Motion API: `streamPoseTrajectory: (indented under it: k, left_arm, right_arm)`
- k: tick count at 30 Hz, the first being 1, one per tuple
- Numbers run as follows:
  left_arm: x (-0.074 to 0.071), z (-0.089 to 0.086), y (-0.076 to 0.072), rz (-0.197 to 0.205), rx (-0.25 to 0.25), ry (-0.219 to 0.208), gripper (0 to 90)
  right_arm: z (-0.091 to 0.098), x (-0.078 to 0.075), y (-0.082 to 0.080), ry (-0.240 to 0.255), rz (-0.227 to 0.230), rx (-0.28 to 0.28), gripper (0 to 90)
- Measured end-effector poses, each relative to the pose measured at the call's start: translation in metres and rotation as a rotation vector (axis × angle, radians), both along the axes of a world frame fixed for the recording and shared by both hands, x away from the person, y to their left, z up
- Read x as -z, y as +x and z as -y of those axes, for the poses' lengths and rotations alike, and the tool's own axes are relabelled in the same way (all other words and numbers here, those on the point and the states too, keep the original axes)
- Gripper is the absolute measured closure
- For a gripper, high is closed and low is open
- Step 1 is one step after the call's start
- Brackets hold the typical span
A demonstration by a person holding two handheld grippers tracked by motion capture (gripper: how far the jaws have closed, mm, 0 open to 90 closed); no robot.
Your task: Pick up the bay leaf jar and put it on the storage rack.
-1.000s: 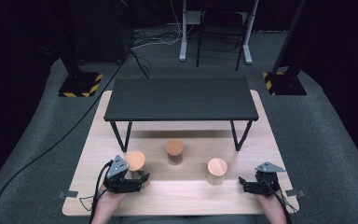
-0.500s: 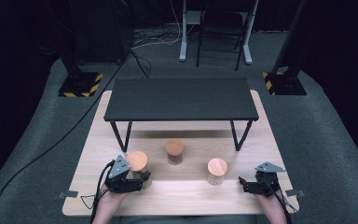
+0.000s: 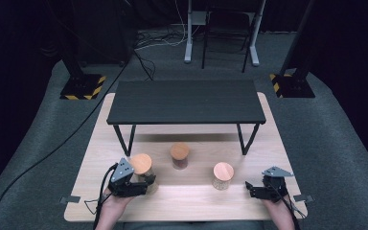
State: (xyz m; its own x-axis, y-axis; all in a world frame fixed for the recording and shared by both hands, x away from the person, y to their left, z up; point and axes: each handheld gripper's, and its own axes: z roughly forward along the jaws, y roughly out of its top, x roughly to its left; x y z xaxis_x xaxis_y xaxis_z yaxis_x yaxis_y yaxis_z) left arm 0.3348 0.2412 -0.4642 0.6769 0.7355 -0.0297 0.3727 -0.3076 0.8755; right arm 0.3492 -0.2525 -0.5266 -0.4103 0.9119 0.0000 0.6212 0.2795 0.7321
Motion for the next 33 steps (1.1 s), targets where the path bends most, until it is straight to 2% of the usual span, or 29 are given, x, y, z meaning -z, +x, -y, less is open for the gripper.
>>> streamPoseTrajectory:
  k: [21,33]
  left_arm:
    - [-0.027,-0.001,-0.007,0.036,0.002,-0.009,24.8]
    - [-0.042,0.000,-0.009,0.044,0.006,-0.002,24.8]
  right_arm:
    - [0.000,0.000,0.000,0.000,0.000,0.000,9.4]
    - [0.000,0.000,0.000,0.002,0.000,0.002,9.4]
